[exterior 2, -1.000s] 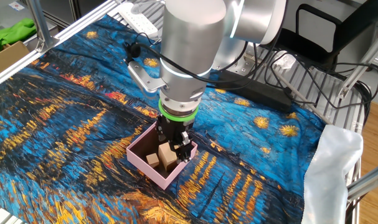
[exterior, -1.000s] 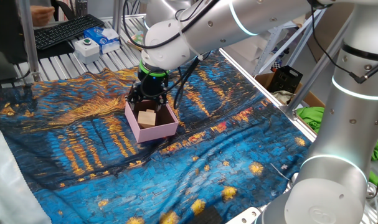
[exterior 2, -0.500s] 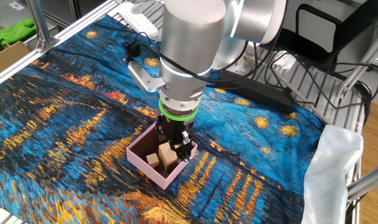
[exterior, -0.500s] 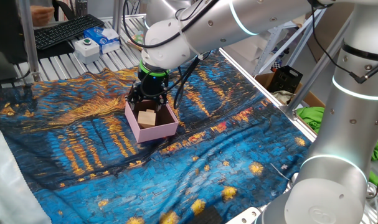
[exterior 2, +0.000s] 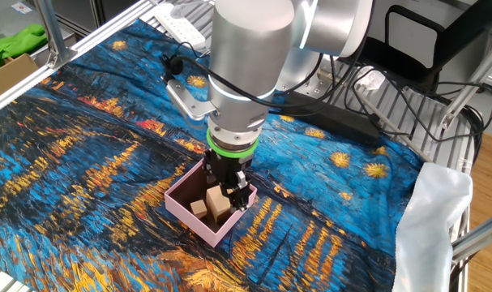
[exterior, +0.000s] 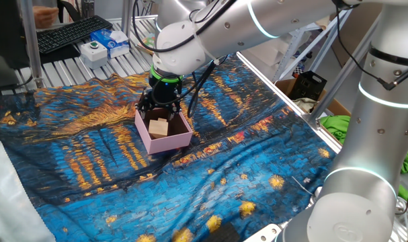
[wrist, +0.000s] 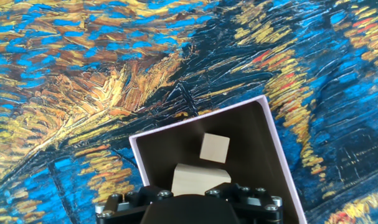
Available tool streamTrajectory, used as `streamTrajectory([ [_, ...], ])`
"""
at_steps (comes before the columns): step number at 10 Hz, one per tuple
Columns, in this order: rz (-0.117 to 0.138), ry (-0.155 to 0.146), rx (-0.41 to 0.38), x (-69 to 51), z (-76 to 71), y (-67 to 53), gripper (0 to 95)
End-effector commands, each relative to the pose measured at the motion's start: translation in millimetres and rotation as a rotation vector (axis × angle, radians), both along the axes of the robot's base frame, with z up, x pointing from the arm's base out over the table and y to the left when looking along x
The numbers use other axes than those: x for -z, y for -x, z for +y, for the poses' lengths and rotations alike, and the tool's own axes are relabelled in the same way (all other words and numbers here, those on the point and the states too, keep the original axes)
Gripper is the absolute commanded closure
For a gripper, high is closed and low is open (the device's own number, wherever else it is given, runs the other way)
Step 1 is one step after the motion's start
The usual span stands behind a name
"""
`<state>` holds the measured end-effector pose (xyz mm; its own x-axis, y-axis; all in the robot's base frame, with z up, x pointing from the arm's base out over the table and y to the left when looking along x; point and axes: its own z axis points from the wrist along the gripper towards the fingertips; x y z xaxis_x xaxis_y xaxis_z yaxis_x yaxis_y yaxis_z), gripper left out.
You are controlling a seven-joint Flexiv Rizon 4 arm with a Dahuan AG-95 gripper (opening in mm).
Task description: Take everything out of the gift box
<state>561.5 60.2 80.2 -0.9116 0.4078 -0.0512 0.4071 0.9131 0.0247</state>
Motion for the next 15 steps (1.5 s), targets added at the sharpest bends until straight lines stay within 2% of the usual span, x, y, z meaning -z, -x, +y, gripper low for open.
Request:
streamTrajectory([
  [1, 0.117, -0.031, -0.122, 0.1, 0.0, -0.1, 95.0],
  [3, 0.125, -0.028, -0.100, 0.1, 0.0, -0.1, 95.0],
  [5, 0.144, -0.002, -0.082, 0.1, 0.0, -0.1, 95.0],
  [7, 0.165, -0.005, -0.073, 0.1, -0.1, -0.2, 95.0],
  [8, 0.168, -0.002, -0.060, 0.9, -1.2, -0.9, 76.0],
  [10, 0.172, 0.006, -0.045, 2.3, -3.3, -2.2, 76.0],
  [11, 0.174, 0.007, -0.041, 4.1, -6.1, -3.9, 57.0],
  [15, 0.177, 0.007, -0.011, 8.6, -12.5, -7.5, 57.0],
])
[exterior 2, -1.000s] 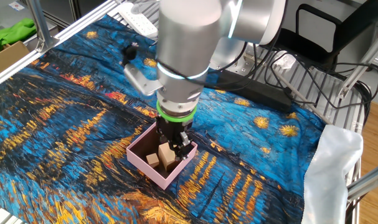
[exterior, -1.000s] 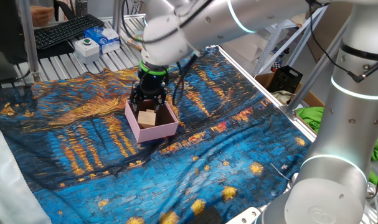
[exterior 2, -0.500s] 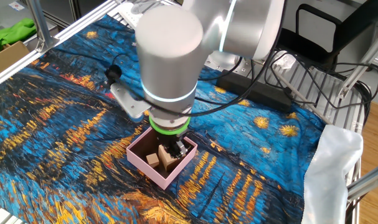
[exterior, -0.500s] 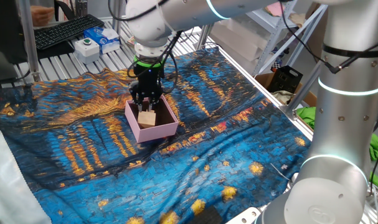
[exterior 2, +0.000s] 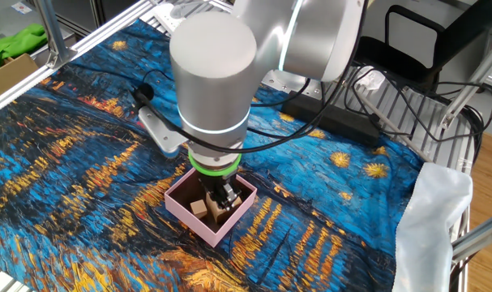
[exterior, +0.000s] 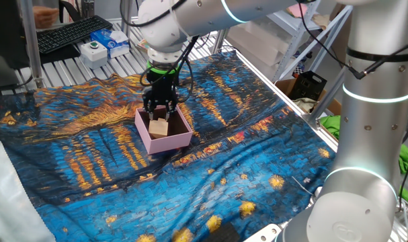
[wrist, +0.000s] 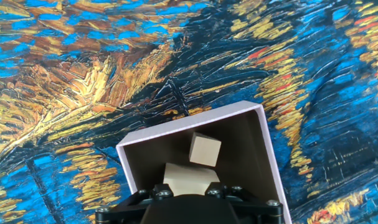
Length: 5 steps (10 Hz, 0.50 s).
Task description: Take everything out of the gift box
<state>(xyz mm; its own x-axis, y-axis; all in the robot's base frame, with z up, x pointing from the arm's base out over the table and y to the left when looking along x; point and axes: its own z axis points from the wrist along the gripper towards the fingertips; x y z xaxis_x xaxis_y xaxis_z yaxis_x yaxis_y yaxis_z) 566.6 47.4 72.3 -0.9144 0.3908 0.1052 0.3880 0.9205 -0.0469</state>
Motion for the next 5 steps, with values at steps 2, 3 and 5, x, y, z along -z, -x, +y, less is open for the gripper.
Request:
streamTrajectory([
  [2, 0.008, 0.008, 0.029, 0.9, -0.1, -2.5, 38.0],
  [3, 0.010, 0.009, 0.042, 1.2, -0.2, -2.3, 38.0],
  [5, 0.009, 0.011, 0.073, 1.9, -0.4, -1.6, 19.0],
])
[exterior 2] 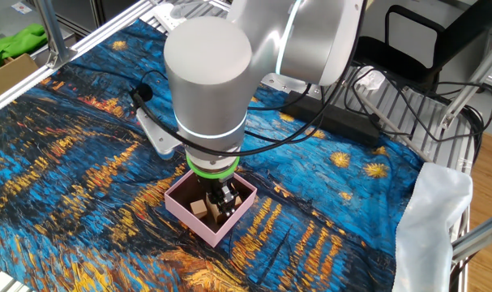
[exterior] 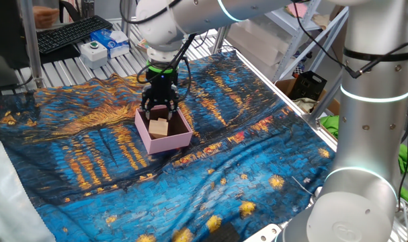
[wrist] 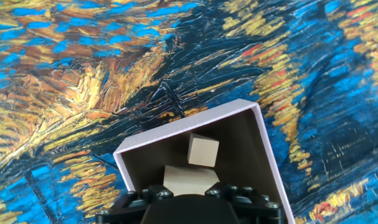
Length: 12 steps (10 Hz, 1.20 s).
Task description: Take everything out of the gift box
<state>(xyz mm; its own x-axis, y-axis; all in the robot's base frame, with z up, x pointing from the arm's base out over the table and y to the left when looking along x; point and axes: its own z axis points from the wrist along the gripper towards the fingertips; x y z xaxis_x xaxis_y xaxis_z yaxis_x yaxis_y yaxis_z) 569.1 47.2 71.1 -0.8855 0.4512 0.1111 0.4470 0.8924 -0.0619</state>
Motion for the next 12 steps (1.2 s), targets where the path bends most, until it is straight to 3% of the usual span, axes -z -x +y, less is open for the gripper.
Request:
streamTrajectory([
  [1, -0.003, -0.001, 0.011, 2.2, -0.8, 2.3, 19.0],
  [12, -0.036, -0.003, 0.035, 14.1, -4.0, 18.0, 19.0],
])
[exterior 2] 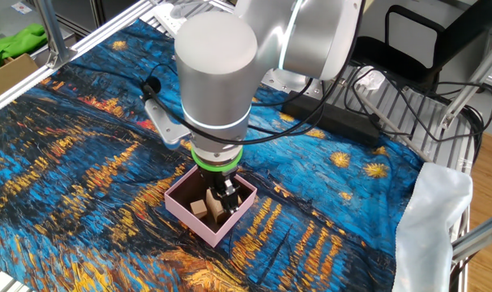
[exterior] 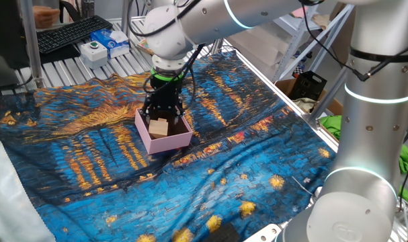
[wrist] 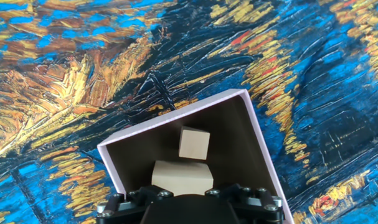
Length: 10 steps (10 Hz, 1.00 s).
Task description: Take everything out of the gift box
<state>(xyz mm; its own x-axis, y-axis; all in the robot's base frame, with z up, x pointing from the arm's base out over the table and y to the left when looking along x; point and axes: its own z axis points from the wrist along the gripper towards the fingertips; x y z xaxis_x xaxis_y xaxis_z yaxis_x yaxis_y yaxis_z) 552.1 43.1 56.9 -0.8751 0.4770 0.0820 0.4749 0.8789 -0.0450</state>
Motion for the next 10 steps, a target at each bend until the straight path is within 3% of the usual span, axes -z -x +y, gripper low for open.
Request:
streamTrajectory([
  [1, -0.004, -0.002, 0.012, 0.3, 0.1, 1.7, 19.0],
  [2, -0.005, -0.003, 0.018, 0.8, -0.1, 2.3, 19.0],
  [3, -0.006, -0.007, 0.029, 1.1, -0.3, 2.6, 0.0],
  [10, -0.022, -0.013, 0.074, 8.5, 2.3, 0.1, 0.0],
])
